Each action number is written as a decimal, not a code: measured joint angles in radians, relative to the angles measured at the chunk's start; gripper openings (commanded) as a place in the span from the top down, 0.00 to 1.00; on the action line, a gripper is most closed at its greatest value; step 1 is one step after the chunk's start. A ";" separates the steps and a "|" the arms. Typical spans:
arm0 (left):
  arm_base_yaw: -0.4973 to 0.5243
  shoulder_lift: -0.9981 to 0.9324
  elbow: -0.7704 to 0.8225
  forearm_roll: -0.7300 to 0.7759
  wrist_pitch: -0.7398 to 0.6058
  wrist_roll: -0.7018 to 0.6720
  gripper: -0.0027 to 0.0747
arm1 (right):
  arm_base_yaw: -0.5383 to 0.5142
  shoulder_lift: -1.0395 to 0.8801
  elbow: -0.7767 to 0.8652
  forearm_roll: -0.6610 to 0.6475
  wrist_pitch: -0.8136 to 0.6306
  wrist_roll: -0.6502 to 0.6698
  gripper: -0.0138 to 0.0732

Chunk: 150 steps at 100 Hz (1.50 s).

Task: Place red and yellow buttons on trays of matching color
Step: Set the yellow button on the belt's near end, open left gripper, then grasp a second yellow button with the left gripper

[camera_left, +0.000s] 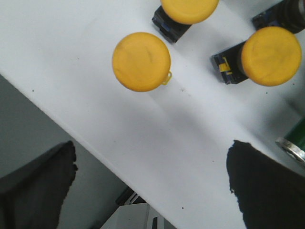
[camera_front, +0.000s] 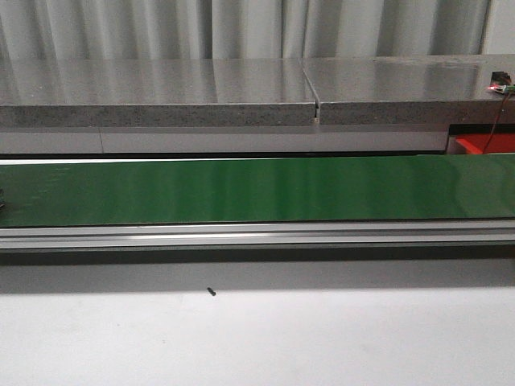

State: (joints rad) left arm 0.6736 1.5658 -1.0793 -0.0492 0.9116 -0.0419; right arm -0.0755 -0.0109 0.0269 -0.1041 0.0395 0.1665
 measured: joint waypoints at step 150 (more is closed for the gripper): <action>0.016 0.063 0.000 0.019 -0.236 0.017 0.71 | 0.000 0.000 0.000 0.000 0.000 0.000 0.92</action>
State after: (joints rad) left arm 0.6892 1.6288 -1.0793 -0.0299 0.6761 -0.0249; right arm -0.0755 -0.0109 0.0269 -0.1041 0.0395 0.1665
